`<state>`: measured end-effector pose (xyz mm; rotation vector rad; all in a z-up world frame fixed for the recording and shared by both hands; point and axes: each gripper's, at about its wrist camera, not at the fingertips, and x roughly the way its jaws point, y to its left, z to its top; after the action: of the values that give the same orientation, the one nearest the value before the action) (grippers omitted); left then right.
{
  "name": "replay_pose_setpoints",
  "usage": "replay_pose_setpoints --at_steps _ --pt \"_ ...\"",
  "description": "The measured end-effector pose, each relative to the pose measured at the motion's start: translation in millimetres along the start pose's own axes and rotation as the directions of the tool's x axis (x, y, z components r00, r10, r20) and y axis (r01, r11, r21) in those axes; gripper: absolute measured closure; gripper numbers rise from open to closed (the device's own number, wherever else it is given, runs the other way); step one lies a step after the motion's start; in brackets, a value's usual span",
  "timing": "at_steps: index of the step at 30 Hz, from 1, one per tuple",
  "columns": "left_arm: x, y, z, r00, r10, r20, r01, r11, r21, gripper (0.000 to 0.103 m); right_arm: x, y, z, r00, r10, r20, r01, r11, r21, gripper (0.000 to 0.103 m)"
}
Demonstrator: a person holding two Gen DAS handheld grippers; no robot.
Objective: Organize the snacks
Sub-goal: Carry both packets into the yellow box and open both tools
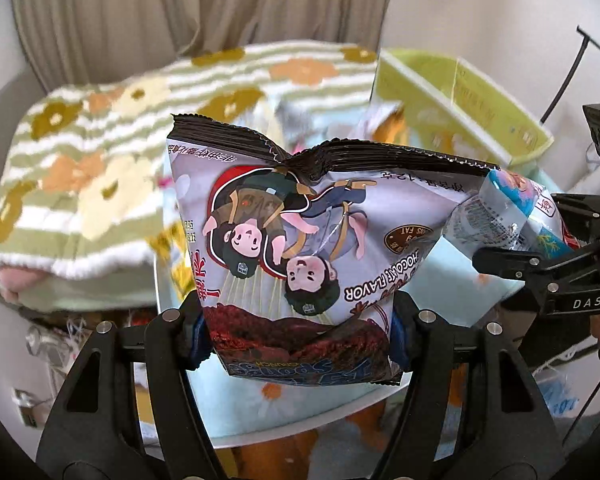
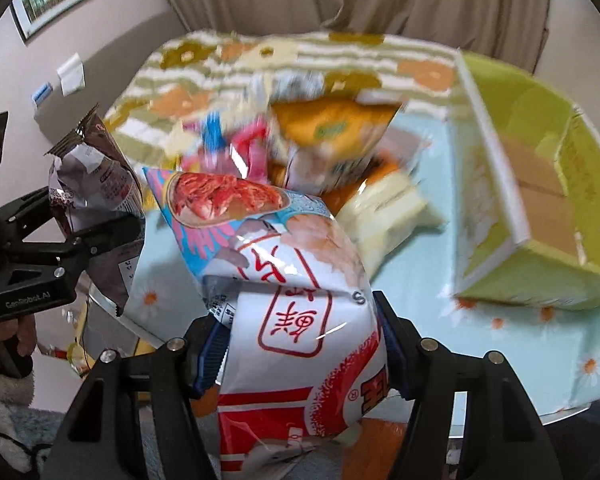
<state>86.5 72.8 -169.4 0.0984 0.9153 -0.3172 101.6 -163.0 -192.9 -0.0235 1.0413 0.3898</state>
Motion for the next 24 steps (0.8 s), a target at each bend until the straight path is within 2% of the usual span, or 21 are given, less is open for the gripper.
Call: replay_pose_setpoints --at_steps 7,13,17,24 --pt "-25.4 -46.3 67.6 0.993 -0.008 0.115 0.006 1.000 0.018 0.039 -59.5 -43.9 20.9 0.993 -0.002 0.119 0.002 1.000 0.003 0.041" --pt "-15.3 -111.2 128.9 0.986 -0.024 0.166 0.026 1.000 -0.011 0.039 -93.1 -105.4 40.1 0.986 -0.020 0.166 0.017 1.000 0.018 0.041" --pt "9.0 -157.7 162.0 0.985 -0.045 0.169 0.049 0.998 -0.024 0.039 -102.7 -157.6 47.5 0.986 -0.034 0.162 0.028 0.999 0.044 0.041" --pt "76.6 -228.1 208.5 0.995 -0.070 0.073 0.073 0.997 -0.031 0.039 -100.9 -236.6 55.0 0.992 -0.055 0.114 0.037 0.988 0.150 0.041"
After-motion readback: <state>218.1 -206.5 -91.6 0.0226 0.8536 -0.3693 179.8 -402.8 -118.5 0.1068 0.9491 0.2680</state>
